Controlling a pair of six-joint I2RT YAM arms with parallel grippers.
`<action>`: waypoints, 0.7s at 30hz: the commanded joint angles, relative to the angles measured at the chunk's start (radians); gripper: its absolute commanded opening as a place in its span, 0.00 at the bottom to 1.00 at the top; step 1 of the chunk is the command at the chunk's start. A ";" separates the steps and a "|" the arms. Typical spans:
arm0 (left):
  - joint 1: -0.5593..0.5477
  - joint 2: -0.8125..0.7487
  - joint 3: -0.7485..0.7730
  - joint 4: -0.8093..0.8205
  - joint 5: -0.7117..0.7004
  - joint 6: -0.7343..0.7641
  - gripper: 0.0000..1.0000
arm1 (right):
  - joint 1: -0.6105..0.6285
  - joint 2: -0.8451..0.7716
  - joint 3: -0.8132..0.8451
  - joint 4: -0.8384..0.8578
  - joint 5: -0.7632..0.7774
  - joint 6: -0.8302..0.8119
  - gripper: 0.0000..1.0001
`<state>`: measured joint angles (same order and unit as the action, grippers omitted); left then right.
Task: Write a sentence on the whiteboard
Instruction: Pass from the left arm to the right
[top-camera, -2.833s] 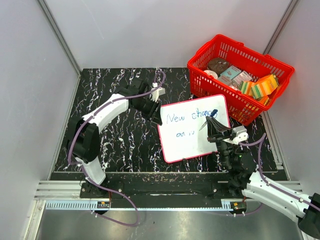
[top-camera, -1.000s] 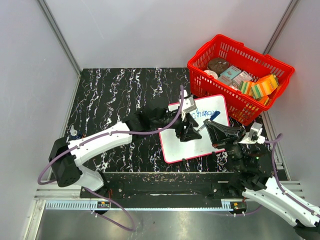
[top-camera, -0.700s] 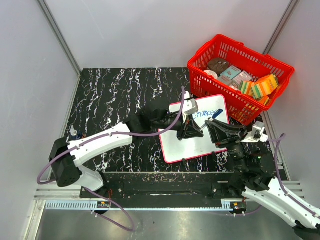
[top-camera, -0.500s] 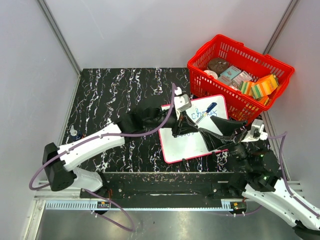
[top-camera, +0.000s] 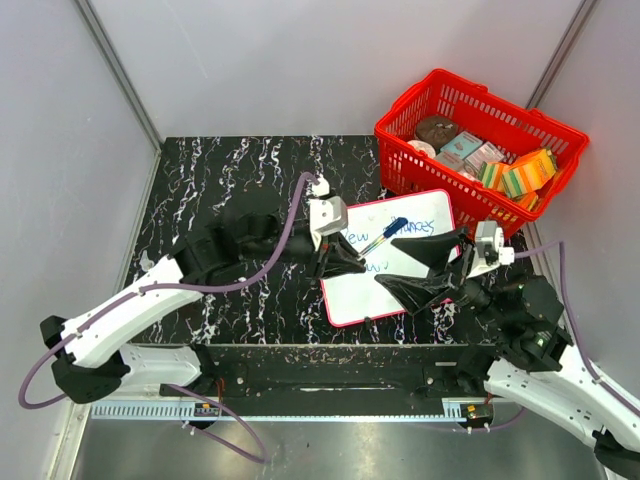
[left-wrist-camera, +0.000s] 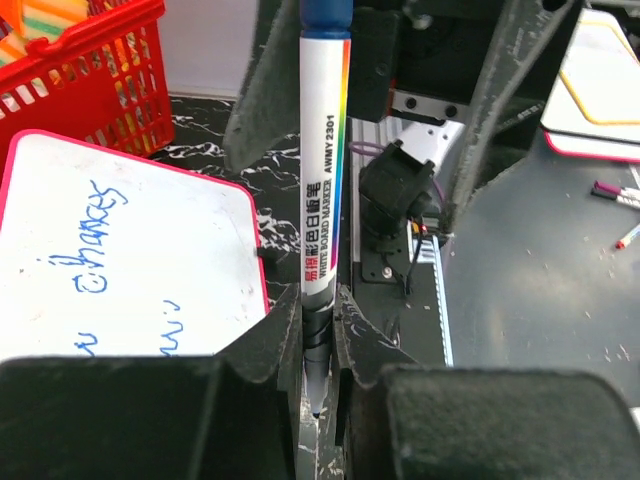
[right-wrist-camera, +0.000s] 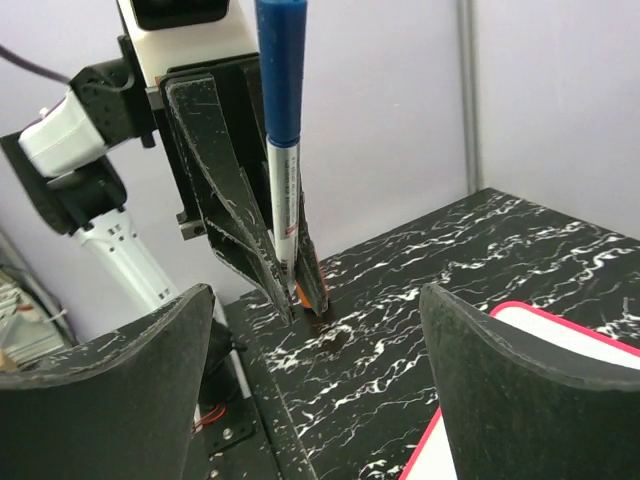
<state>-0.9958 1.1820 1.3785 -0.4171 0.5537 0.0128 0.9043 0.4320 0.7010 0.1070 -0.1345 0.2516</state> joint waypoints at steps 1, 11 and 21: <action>-0.001 -0.036 0.047 -0.084 0.100 0.067 0.00 | 0.007 0.040 0.061 0.031 -0.148 0.015 0.86; -0.014 -0.010 0.040 -0.072 0.224 0.088 0.00 | 0.004 0.128 0.080 0.145 -0.172 0.106 0.71; -0.026 0.010 0.040 -0.072 0.229 0.104 0.00 | 0.004 0.172 0.089 0.188 -0.240 0.141 0.15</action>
<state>-1.0111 1.1961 1.3857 -0.5220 0.7509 0.0860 0.9081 0.5873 0.7425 0.2379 -0.3363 0.3683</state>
